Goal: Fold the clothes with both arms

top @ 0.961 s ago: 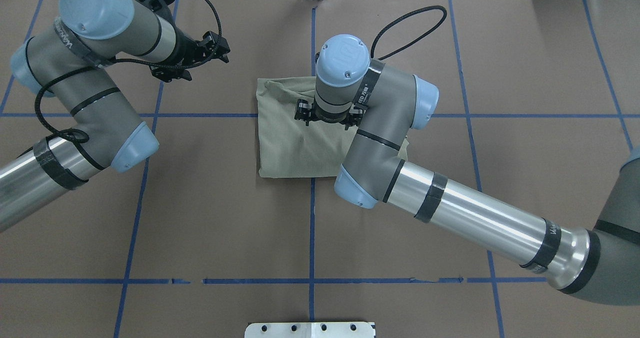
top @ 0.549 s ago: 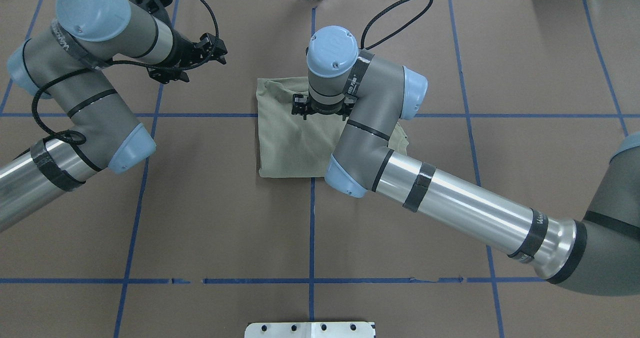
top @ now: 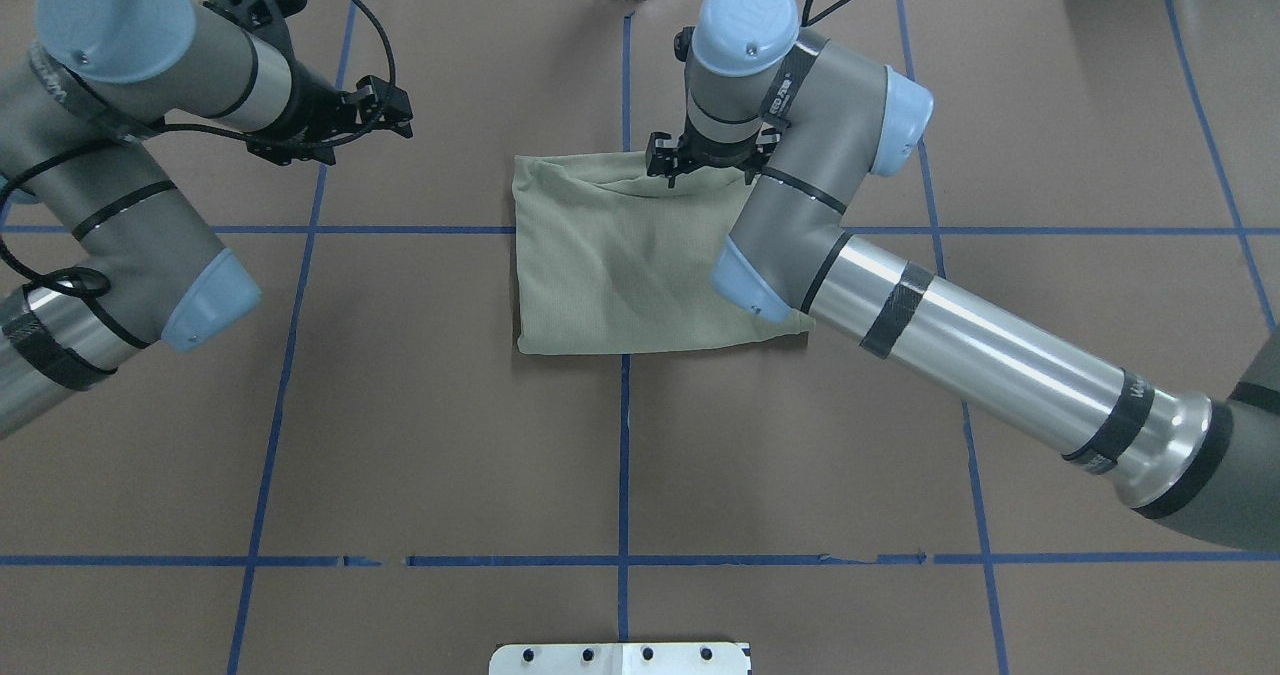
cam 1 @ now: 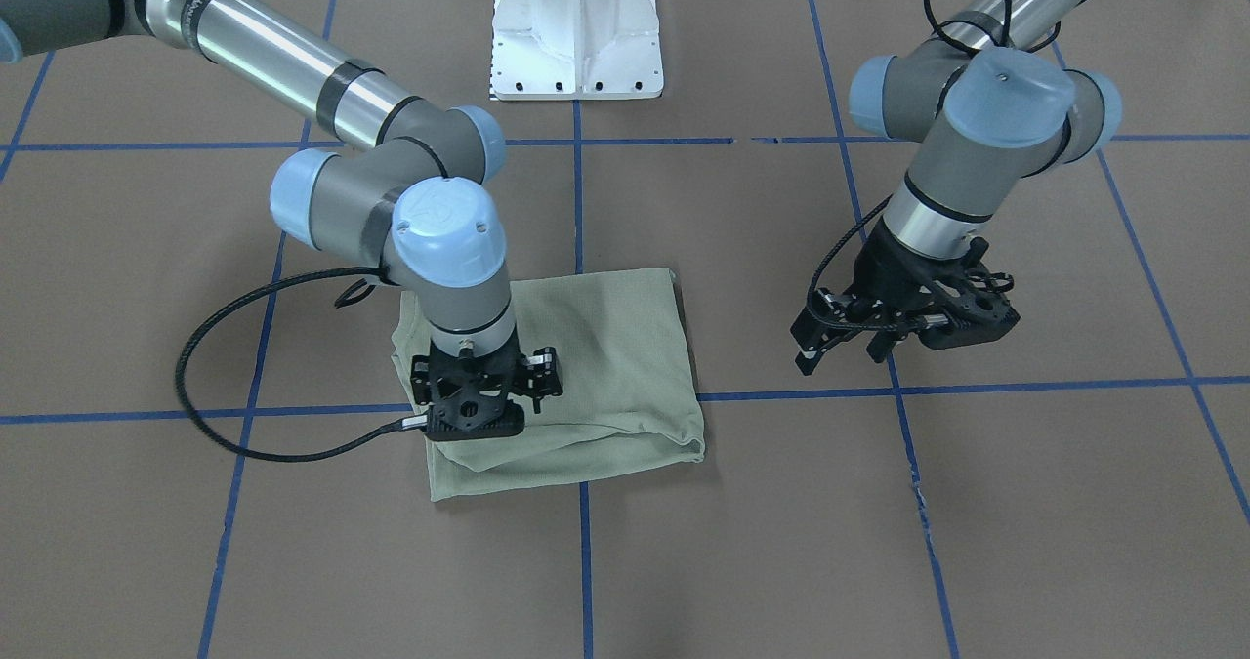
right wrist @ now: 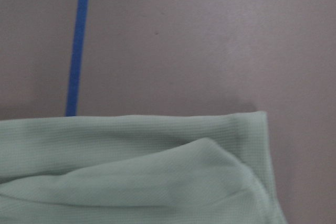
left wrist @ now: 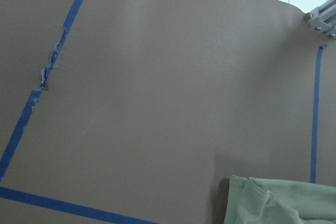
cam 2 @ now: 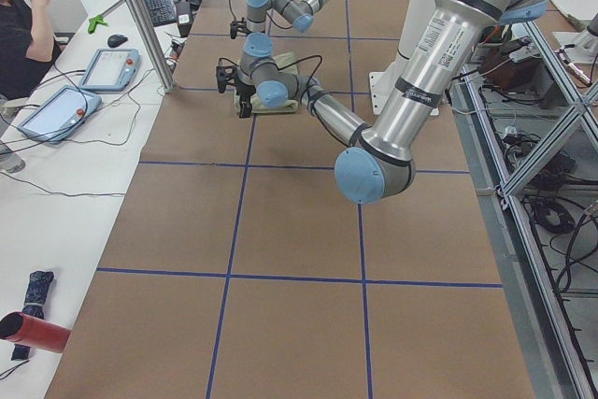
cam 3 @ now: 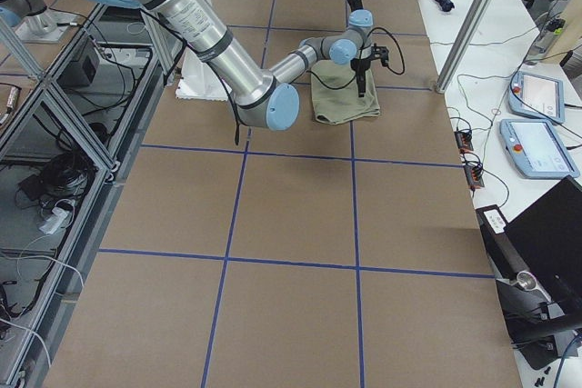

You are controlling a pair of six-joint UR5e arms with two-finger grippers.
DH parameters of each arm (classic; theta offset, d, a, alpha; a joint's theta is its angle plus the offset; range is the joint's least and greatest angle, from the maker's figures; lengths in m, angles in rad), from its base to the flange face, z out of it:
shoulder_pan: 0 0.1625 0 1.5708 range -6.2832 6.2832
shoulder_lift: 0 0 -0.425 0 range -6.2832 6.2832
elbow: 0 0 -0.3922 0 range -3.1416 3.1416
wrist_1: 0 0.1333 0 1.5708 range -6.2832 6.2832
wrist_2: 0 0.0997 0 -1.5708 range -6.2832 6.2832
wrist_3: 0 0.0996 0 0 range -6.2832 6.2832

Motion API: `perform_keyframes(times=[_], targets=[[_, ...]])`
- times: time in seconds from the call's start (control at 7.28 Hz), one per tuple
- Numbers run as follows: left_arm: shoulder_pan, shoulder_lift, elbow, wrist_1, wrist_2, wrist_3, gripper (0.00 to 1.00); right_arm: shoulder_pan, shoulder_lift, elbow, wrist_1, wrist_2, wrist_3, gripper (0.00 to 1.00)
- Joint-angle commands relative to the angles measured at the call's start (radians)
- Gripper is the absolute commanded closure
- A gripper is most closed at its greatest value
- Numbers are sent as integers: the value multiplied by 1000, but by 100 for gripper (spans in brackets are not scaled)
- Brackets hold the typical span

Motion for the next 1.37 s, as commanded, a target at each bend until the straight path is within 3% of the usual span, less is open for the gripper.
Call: perform_keyframes(times=[0.0,0.27,0.69,0.96,1.1,1.24], targets=[[-113,130,-42,6,-83,267,0,117,-163,122,-2,88,-171,0],[-248,223,-40,38,-120,569,0,254,-367,261,-4,198,-369,0],[-466,290,-28,186,-118,1107,0,410,-562,340,-61,266,-617,0],[-564,362,-29,187,-176,1328,0,579,-676,384,-161,364,-912,0],[-575,419,-38,172,-240,1380,0,630,-740,432,-206,384,-968,0],[-580,495,-72,132,-242,1351,0,632,-818,485,-198,389,-956,0]])
